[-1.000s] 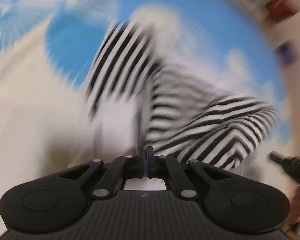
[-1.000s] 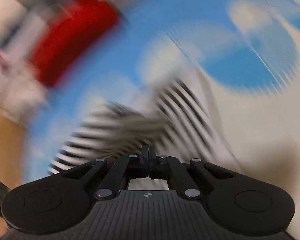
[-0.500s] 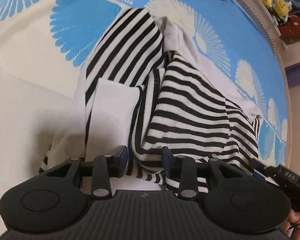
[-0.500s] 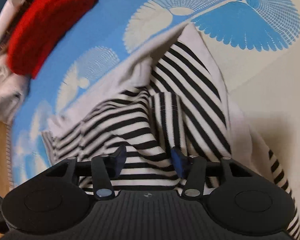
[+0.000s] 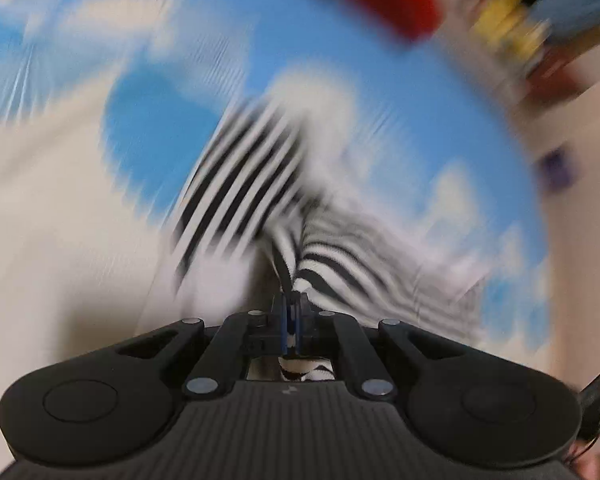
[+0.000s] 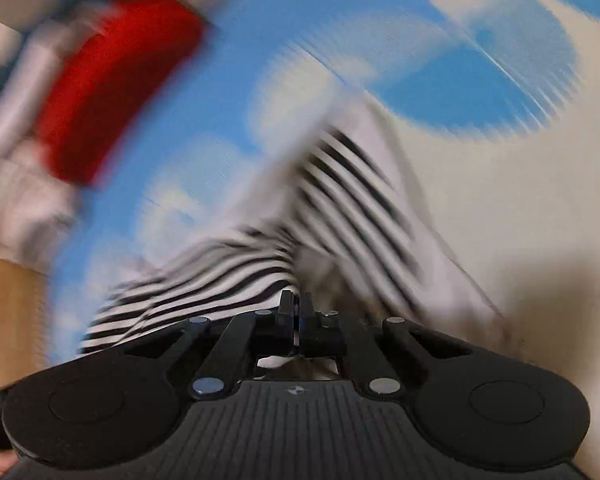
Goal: Fold small clothes
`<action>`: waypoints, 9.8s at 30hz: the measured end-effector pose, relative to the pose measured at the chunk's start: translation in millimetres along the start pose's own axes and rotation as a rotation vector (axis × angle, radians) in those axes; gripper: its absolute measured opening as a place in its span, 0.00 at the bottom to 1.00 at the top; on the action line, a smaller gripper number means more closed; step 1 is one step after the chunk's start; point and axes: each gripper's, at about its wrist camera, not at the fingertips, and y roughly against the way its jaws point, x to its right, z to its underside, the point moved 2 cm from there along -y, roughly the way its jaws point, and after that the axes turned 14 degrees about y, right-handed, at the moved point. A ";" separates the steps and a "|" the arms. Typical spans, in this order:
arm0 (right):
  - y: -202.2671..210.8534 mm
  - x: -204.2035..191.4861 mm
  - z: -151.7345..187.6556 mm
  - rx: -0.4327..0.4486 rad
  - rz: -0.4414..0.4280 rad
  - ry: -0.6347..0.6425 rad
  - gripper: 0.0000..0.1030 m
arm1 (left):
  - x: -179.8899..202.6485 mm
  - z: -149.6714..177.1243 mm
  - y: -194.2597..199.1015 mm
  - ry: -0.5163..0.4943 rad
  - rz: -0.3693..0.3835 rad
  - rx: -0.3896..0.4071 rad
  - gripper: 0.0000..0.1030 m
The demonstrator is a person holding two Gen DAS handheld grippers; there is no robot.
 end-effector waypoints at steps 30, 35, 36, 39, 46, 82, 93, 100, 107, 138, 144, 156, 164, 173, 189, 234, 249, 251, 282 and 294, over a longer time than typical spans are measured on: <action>1.6 -9.4 -14.0 -0.022 0.067 0.189 0.07 | 12.3 21.5 -17.9 -0.128 -0.081 -0.050 0.08; 12.3 -18.2 -14.5 0.091 0.148 0.222 0.13 | 32.3 19.1 13.0 -0.221 -0.013 0.116 0.08; 18.2 -27.6 -16.6 0.140 0.096 0.245 0.18 | 36.6 20.4 17.0 -0.236 0.028 0.127 0.08; 15.4 -53.2 -13.3 0.172 -0.026 0.320 0.40 | 40.6 31.5 3.2 -0.247 0.060 0.054 0.09; -48.8 -34.6 12.4 -0.111 0.103 0.279 0.38 | 22.7 42.2 -29.8 -0.277 -0.122 -0.023 0.08; 119.3 74.4 189.2 0.150 0.180 0.202 0.47 | -130.0 218.6 103.0 0.014 0.045 0.162 0.72; 86.4 75.4 201.4 0.037 0.194 0.223 0.54 | -126.9 228.5 61.6 -0.029 -0.095 0.071 0.66; 84.5 69.6 202.9 0.033 0.202 0.259 0.49 | -154.5 236.2 91.0 -0.017 -0.138 0.098 0.06; 85.8 73.3 201.4 0.036 0.177 0.234 0.31 | -164.4 225.1 88.6 0.098 -0.075 0.056 0.32; 81.7 72.3 206.8 0.019 0.159 0.201 0.28 | -167.7 225.0 82.1 0.106 -0.067 0.037 0.23; 77.6 70.5 207.5 0.017 0.171 0.214 0.31 | -163.9 226.2 79.8 0.076 -0.076 0.045 0.23; 77.9 60.9 208.6 0.044 0.168 0.274 0.11 | -155.4 230.2 78.1 0.002 -0.096 0.071 0.07; 141.3 60.8 189.7 0.228 0.020 0.178 0.08 | -129.8 222.7 150.3 -0.102 0.055 0.162 0.06; 260.7 51.4 201.2 0.369 -0.189 0.190 0.08 | -122.6 250.5 264.3 -0.191 0.244 0.165 0.06; 142.5 52.2 57.5 0.249 -0.163 0.085 0.13 | -81.2 75.0 120.7 0.111 0.208 0.008 0.08; -66.6 -9.6 -15.1 0.119 0.298 0.557 0.11 | 2.0 26.3 -33.7 -0.388 -0.223 0.238 0.01; 101.0 54.9 38.2 0.264 0.065 0.254 0.55 | -88.2 87.1 136.8 -0.179 0.038 0.176 0.41; 101.3 67.8 63.7 0.218 0.051 0.249 0.55 | -115.4 102.0 127.3 -0.108 0.043 0.131 0.40; 99.0 94.7 113.3 0.051 0.148 0.324 0.25 | -121.1 112.8 115.2 -0.168 0.046 0.153 0.14; 56.0 84.5 83.5 0.005 0.266 0.269 0.42 | -122.0 86.9 68.9 -0.046 -0.122 0.122 0.36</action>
